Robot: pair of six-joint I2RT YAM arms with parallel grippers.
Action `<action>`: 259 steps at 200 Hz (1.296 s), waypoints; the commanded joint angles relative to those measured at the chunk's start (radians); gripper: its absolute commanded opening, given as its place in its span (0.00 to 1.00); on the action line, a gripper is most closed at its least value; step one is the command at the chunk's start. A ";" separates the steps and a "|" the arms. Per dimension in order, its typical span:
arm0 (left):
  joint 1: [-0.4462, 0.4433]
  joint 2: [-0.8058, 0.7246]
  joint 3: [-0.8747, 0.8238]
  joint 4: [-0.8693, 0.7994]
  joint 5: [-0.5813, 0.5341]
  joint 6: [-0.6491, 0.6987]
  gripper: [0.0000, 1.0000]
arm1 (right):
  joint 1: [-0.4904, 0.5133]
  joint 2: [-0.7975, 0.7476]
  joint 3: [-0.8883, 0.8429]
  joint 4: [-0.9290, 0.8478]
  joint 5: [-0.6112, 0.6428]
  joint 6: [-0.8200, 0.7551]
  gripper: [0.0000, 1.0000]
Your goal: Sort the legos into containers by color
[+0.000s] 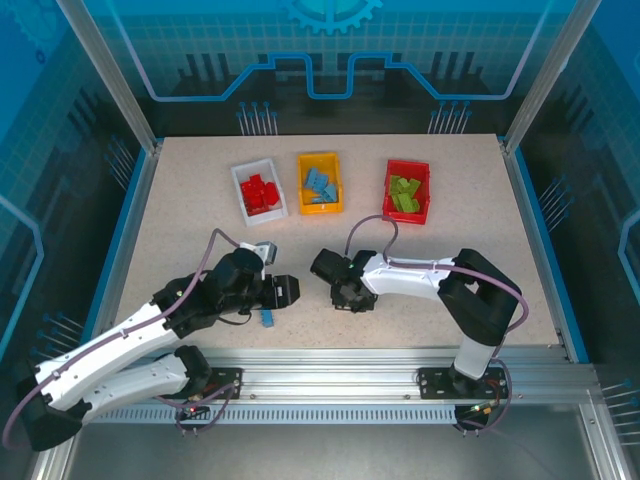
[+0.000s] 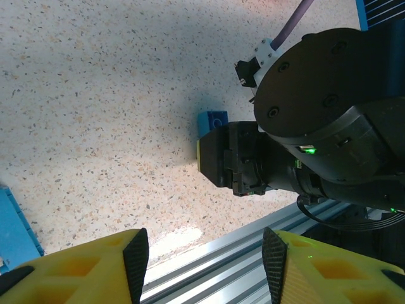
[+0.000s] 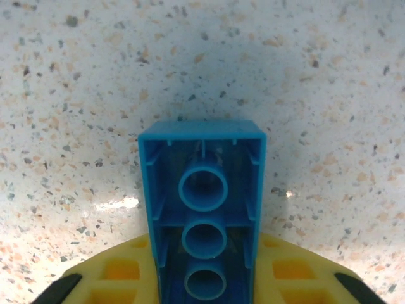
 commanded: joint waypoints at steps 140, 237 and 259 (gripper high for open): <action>0.437 0.462 0.508 0.115 0.148 0.110 0.53 | -0.349 0.545 1.145 -0.192 0.014 -0.588 0.20; 0.489 0.588 0.485 0.214 0.191 0.108 0.52 | -0.420 0.865 1.535 -0.220 -0.130 -0.584 0.42; 0.489 0.571 0.471 0.201 0.185 0.113 0.52 | -0.414 0.846 1.533 -0.215 -0.134 -0.585 0.52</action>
